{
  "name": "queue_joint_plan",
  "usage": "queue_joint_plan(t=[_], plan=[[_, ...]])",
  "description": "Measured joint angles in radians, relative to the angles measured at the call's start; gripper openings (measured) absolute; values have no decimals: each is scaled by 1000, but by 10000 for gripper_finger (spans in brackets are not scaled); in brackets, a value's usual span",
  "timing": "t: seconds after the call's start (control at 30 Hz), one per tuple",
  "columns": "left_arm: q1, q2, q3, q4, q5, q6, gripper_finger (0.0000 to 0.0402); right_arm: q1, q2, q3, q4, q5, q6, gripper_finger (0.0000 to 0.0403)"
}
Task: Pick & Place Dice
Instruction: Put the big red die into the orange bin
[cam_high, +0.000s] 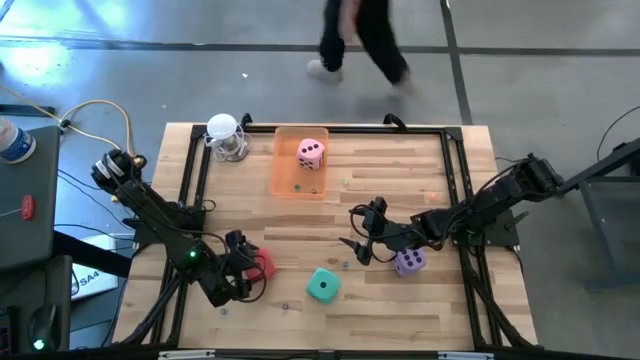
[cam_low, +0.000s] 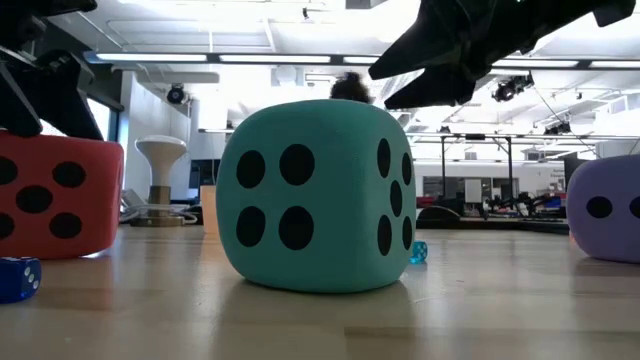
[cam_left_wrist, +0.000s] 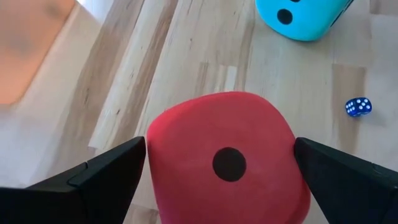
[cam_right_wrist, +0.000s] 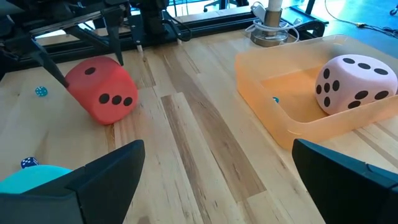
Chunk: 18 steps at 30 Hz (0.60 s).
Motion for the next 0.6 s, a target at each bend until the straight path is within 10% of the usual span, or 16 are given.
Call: queue_joint_plan(t=[0.6], plan=[[1, -55, 0, -38, -47, 66, 399, 0, 0, -1, 0, 8, 0, 400]])
